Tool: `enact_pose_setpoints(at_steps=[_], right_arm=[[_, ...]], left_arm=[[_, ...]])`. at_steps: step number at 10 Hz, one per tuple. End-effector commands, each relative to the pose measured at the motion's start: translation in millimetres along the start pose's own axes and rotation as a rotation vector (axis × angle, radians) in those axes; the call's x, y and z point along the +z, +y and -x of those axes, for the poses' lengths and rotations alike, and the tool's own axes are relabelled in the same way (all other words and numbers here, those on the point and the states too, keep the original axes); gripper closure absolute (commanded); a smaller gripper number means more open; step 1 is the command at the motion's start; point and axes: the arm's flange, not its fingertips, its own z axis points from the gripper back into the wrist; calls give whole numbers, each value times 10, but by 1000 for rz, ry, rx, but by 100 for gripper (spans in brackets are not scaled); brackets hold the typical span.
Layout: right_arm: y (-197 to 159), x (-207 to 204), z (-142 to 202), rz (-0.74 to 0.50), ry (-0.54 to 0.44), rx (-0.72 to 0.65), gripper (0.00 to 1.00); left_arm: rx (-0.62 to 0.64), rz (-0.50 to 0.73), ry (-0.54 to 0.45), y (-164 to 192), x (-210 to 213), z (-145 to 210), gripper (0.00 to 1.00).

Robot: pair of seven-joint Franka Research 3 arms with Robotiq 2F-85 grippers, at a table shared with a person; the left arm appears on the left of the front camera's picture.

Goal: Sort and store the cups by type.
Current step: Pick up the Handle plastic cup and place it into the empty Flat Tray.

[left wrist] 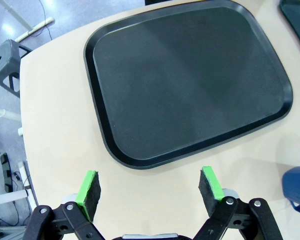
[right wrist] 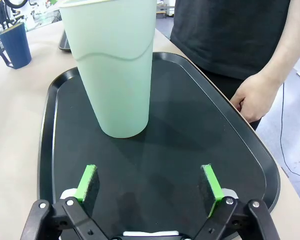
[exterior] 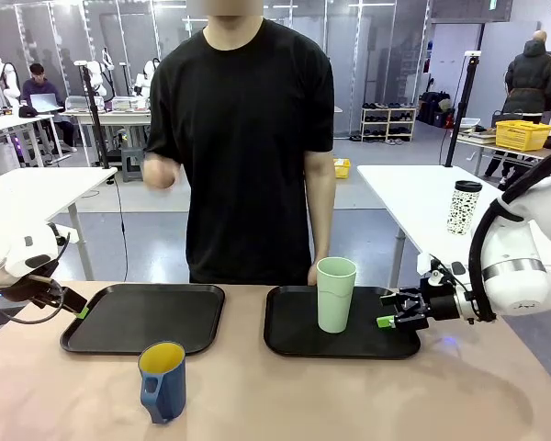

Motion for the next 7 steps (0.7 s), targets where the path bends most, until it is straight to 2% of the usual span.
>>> enact_pose_setpoints(at_steps=[1,2,3,5,6,7], right_arm=[[0,0,0,0,0,0,0],[66,214,-172,50,70,80,0],[133,432,-335,105,182,109,0],[518,892,-721,146,341,244,0],[722,1107,-870,157,442,278,0],[888,1276,-957,163,590,303,0]], left_arm=[[-3,-1,-5,14,2,0,0],[-3,-1,-5,14,2,0,0],[-3,-1,-5,14,2,0,0],[-3,-1,-5,14,2,0,0],[-3,-1,-5,14,2,0,0],[-3,-1,-5,14,2,0,0]])
